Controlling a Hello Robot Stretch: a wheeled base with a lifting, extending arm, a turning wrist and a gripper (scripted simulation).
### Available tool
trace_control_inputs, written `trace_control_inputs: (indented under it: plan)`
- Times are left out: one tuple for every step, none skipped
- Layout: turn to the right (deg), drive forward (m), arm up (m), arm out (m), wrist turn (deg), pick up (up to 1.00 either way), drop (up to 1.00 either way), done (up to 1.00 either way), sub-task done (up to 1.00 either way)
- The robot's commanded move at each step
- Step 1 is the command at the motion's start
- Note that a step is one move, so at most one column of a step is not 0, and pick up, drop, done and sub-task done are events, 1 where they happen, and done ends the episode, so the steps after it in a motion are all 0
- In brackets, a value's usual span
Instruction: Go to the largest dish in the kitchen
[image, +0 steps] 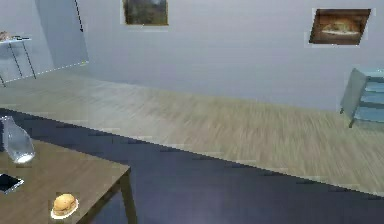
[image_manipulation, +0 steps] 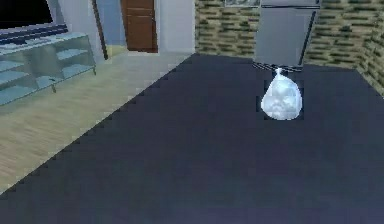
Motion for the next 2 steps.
trace_control_inputs:
  plan:
    - [-45.0,0.00,0.00,0.00,0.0,0.00,0.00,0.00,0.00]
    - [-45.0,0.00,0.00,0.00,0.0,0.00,0.00,0.00,0.00]
